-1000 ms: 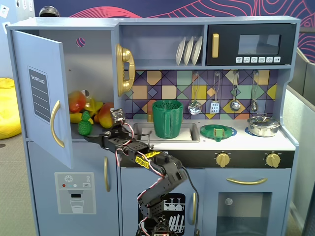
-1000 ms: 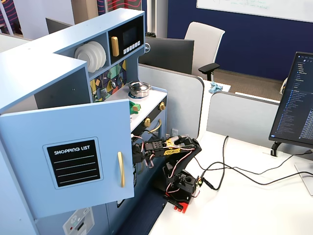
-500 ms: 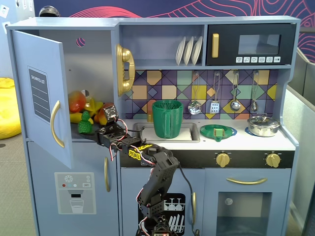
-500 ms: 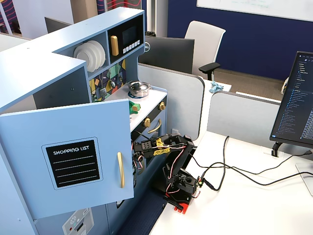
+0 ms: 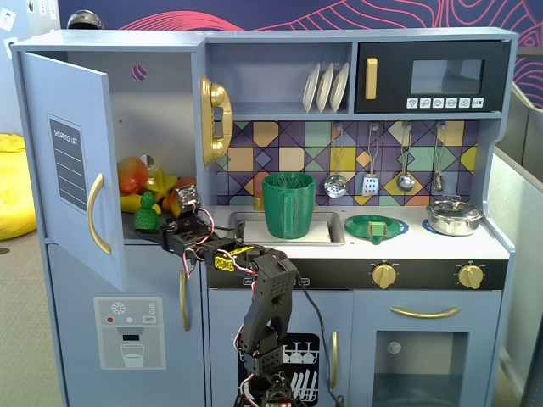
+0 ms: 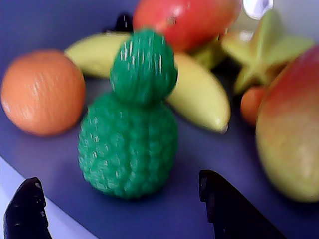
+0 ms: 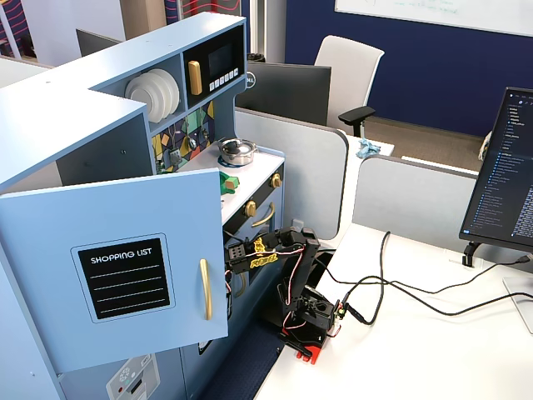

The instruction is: Pick up the green pineapple from the left cabinet and place it in the green recipient

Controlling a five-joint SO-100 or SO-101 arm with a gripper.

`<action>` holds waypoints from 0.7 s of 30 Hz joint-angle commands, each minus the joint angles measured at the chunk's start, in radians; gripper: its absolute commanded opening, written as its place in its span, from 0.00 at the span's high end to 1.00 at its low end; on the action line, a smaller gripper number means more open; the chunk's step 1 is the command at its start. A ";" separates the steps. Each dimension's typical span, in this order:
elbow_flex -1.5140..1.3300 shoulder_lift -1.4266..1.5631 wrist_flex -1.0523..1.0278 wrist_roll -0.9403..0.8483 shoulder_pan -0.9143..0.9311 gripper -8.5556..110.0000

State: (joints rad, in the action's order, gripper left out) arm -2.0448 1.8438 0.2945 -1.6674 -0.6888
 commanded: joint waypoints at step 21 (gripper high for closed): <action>0.288 -0.189 0.063 -0.040 -0.043 0.66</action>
State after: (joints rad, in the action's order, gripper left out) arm -1.8638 1.6598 0.3221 -1.6889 -0.7133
